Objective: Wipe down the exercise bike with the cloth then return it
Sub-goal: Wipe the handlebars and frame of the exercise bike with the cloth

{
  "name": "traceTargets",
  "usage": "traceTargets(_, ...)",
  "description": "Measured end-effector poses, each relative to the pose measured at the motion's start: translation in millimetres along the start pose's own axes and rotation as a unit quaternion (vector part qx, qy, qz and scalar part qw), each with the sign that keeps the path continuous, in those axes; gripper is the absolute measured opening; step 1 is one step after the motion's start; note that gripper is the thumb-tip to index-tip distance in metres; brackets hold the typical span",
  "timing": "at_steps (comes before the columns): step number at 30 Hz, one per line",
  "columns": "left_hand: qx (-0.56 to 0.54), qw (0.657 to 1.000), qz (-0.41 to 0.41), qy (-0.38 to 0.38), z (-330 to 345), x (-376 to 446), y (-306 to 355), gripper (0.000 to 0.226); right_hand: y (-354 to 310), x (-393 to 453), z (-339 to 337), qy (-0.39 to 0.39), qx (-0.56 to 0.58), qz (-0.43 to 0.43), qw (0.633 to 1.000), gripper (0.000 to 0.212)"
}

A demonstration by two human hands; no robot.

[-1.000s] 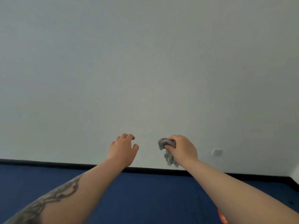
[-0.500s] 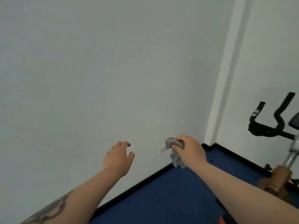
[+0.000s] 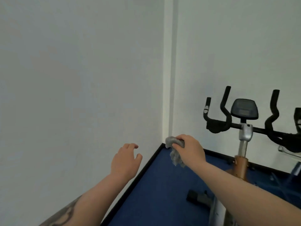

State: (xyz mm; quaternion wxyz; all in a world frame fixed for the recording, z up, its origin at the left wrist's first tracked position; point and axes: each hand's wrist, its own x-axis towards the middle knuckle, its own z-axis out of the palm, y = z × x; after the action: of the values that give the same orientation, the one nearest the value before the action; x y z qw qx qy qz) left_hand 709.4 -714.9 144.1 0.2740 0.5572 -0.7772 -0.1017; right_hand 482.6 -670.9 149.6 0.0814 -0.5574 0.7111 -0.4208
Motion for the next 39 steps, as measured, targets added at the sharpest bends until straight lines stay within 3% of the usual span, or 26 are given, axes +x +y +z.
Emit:
traceTargets(9, -0.051, 0.992, 0.063, -0.098, 79, 112, -14, 0.038, 40, 64, 38, 0.050, -0.045, 0.079, 0.995, 0.007)
traceTargets(17, -0.113, 0.965, 0.174, -0.162, 130, 236, -8, 0.038, 66, 126, 55, 0.154, -0.100, 0.184, 0.966, 0.007)
traceTargets(25, -0.159, 0.928, 0.243, -0.235, 189, 286, 43, 0.038, 96, 145, 30, 0.226, -0.160, 0.256, 0.926, 0.014)
traceTargets(32, -0.195, 0.888, 0.294, -0.296, 251, 304, 128, 0.038, 153, 152, -9, 0.272, -0.191, 0.314, 0.890, 0.015)
traceTargets(39, -0.247, 0.881, 0.268, -0.300, 305, 332, 184, 0.036, 215, 196, -25, 0.317, -0.118, 0.287, 0.896, 0.014)
